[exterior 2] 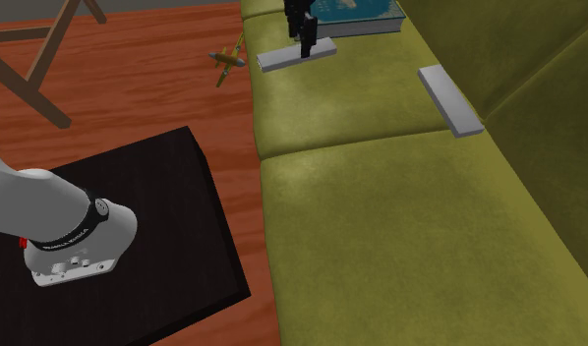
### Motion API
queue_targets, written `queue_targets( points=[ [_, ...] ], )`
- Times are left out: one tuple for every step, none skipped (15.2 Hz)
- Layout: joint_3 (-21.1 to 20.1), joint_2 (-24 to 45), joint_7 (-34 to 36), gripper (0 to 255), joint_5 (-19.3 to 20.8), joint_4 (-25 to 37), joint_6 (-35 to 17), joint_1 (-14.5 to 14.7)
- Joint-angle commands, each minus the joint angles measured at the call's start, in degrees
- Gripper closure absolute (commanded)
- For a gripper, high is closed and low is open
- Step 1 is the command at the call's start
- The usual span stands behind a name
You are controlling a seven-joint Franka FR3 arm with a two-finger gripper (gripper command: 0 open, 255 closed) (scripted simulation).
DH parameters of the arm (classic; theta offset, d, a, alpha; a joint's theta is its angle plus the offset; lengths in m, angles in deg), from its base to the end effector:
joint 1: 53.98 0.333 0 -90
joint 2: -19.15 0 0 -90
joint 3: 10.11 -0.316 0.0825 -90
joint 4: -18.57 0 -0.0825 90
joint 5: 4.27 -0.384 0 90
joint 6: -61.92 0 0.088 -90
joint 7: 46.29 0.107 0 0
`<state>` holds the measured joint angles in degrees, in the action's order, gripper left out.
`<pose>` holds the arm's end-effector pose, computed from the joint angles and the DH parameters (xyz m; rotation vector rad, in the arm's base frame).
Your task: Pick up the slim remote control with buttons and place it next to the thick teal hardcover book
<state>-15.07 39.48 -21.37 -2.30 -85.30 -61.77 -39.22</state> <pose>0.6025 0.2104 0.3460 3.1379 -0.1206 -0.0116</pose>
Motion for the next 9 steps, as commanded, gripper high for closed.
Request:
queue_targets(
  points=[
    [0.00, 0.00, 0.00, 0, 0.00, 0.00, 0.00, 0.00],
    [0.00, 0.00, 0.00, 0, 0.00, 0.00, 0.00, 0.00],
    [0.00, 0.00, 0.00, 0, 0.00, 0.00, 0.00, 0.00],
    [-0.04, -0.85, -0.07, 0, -0.10, 0.80, 1.64, -0.03],
    [-0.08, -1.63, -0.13, 0, -0.20, 1.68, 3.30, -0.05],
    [-0.11, -2.35, -0.18, 0, -0.28, 2.64, 4.98, -0.07],
    [-0.13, -2.87, -0.22, 0, -0.34, 3.46, 6.32, -0.08],
    [-0.13, -2.87, -0.22, 0, -0.35, 3.46, 6.32, -0.08],
    [-0.13, -2.89, -0.23, 0, -0.35, 3.45, 6.32, -0.08]
  ],
)
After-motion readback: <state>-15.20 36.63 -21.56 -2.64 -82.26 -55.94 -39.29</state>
